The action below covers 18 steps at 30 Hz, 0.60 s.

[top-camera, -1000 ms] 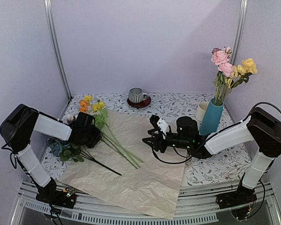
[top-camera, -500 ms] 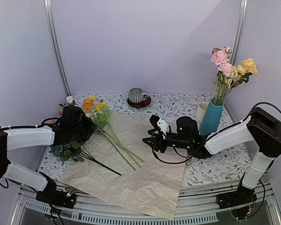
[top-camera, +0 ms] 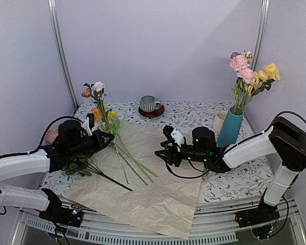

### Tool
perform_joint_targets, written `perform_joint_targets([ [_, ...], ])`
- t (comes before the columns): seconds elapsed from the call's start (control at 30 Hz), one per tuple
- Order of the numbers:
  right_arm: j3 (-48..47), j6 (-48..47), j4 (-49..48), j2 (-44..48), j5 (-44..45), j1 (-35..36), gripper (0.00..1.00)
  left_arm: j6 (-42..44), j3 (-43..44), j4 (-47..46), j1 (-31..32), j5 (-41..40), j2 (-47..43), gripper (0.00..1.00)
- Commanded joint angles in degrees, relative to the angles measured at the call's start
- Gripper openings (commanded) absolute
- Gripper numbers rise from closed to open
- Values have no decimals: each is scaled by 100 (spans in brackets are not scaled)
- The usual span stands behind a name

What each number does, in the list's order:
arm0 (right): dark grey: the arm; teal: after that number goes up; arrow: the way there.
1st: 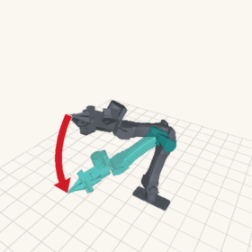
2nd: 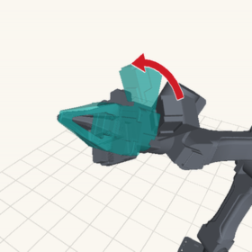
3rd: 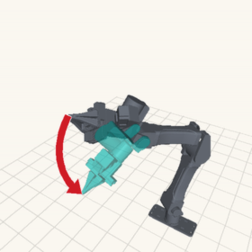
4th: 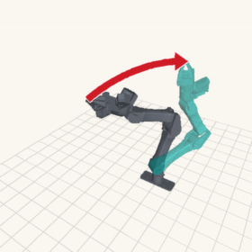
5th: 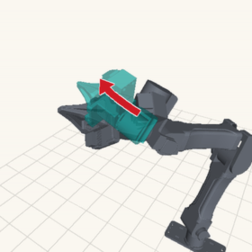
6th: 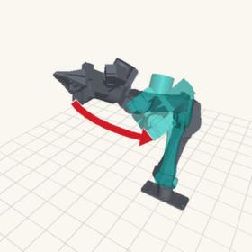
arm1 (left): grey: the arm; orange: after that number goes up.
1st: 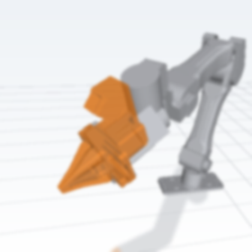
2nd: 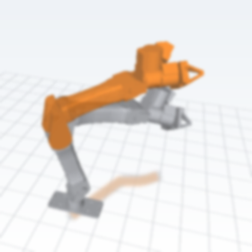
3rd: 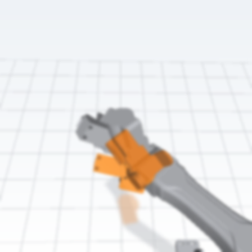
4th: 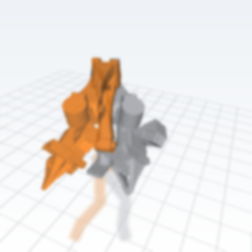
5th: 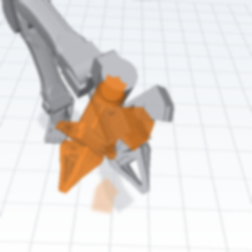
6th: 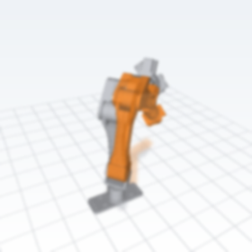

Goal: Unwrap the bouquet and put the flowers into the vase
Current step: Pick up the fake flower from the flattened wrapping paper.

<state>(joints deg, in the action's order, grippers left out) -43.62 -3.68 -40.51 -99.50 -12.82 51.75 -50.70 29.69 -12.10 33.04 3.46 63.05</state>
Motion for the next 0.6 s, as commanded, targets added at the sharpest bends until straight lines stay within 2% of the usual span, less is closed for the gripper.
perform_joint_targets([
  [0.0,-111,298,-61,244,-564,41,51,1434,-467,-975,230,972,-593,0],
  [0.13,-697,1032,432,446,-1238,55,51,1903,-570,-1096,391,1633,-865,0],
  [0.27,-1053,1775,675,603,-1349,227,47,2173,-722,-1576,649,2208,-926,0],
  [0.57,-1572,1862,888,757,-1537,609,47,2588,-330,-1756,1308,2396,-598,0],
])
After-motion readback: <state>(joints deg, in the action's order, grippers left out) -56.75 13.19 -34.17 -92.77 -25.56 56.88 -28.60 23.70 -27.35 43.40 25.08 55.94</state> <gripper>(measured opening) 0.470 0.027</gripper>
